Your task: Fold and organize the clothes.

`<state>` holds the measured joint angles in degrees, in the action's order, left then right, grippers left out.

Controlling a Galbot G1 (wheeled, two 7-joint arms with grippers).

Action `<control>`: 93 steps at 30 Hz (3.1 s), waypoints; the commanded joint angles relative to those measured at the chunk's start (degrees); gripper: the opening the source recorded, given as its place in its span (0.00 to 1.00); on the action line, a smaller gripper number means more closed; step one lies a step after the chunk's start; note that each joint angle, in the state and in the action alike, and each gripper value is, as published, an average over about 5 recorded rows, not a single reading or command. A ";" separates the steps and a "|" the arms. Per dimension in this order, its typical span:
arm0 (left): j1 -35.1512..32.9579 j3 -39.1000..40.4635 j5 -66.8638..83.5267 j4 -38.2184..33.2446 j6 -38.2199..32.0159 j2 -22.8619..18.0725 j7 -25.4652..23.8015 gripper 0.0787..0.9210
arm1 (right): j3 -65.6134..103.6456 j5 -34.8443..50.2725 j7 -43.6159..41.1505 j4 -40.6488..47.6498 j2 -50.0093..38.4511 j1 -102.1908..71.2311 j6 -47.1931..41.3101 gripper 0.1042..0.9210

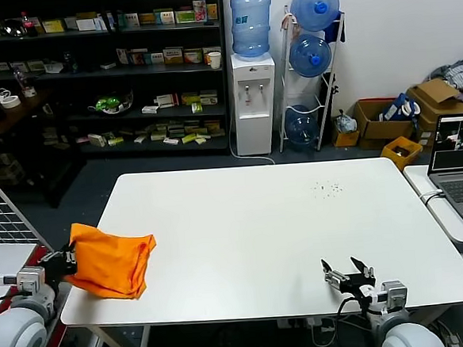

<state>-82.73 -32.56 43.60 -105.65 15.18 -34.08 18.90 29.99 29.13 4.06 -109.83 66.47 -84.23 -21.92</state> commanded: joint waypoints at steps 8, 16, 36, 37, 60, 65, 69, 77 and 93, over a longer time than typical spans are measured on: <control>17.81 28.52 26.58 -20.02 8.25 -19.92 20.10 0.04 | 3.20 -2.93 0.24 -2.39 3.50 -4.10 0.16 0.88; 31.92 45.48 27.71 -5.30 9.70 -46.14 29.01 0.04 | 5.23 -5.17 0.41 -4.35 6.11 -6.83 0.11 0.88; 34.12 47.71 8.49 13.51 7.90 -55.79 19.50 0.04 | 5.53 -4.44 0.28 -5.12 5.26 -6.39 -0.06 0.88; 34.06 47.72 8.31 13.58 7.82 -55.98 19.31 0.04 | 5.73 -4.38 0.05 -5.30 5.05 -6.57 0.16 0.88; -9.87 18.47 -28.46 -6.41 -30.69 -32.77 -21.06 0.57 | 8.57 -10.97 -17.04 -1.73 2.19 -10.47 25.81 0.88; -16.41 10.05 -30.83 -3.86 -38.62 -37.36 -23.47 0.75 | 9.43 -11.62 -17.95 1.09 5.50 -9.83 29.09 0.88; -17.37 7.17 -32.35 -2.30 -44.09 -43.06 -24.62 0.86 | 10.84 -13.31 -18.60 2.82 8.51 -10.23 32.53 0.88; -17.85 5.24 -33.02 1.64 -55.40 -49.73 -27.57 0.88 | 16.33 -18.72 -21.64 3.69 16.31 -11.72 43.21 0.88; -17.76 4.78 -33.61 2.04 -56.20 -50.60 -28.89 0.88 | 18.97 -20.93 -23.02 4.06 22.77 -12.77 47.86 0.88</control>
<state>-98.59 -25.64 11.31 -104.62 -36.37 -83.05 -8.09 47.11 10.19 -17.61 -106.48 84.73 -96.68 21.28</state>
